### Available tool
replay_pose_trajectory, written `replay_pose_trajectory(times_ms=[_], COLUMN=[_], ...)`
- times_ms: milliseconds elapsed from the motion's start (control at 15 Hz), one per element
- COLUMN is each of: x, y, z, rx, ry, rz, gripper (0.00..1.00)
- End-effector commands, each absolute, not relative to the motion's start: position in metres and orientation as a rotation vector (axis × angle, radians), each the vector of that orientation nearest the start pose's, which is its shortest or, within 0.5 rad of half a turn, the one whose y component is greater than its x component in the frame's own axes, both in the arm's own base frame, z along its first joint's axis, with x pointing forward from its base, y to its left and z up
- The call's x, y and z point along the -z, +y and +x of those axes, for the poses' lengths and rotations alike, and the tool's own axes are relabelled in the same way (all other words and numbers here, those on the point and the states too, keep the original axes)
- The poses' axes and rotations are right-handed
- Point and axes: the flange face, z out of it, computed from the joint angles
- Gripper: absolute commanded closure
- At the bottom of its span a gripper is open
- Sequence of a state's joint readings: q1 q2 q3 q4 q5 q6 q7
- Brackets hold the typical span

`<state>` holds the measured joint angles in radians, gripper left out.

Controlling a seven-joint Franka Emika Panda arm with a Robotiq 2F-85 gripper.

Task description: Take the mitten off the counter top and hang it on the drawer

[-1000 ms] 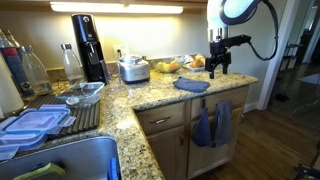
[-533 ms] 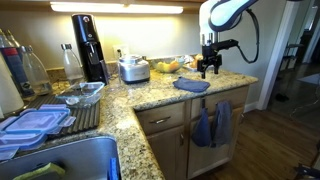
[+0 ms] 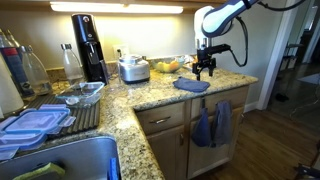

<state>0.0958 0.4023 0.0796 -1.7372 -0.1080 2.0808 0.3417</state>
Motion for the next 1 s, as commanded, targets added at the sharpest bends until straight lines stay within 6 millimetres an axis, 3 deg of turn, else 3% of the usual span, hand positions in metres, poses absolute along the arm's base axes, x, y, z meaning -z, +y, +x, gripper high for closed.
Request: replay_pose_trajectory(times_ms=[0,333,933], x=[-0.344,-0.334,-0.316], y=[0.104,0.103,0.081], z=[0.641,0.654,0.705], rx=[-0.064,-0.033,-0.009], ry=[0.185,0.142,-0.066], rz=[-3.21,-3.246,-3.206], gripper=[0.0,0.0,0.0])
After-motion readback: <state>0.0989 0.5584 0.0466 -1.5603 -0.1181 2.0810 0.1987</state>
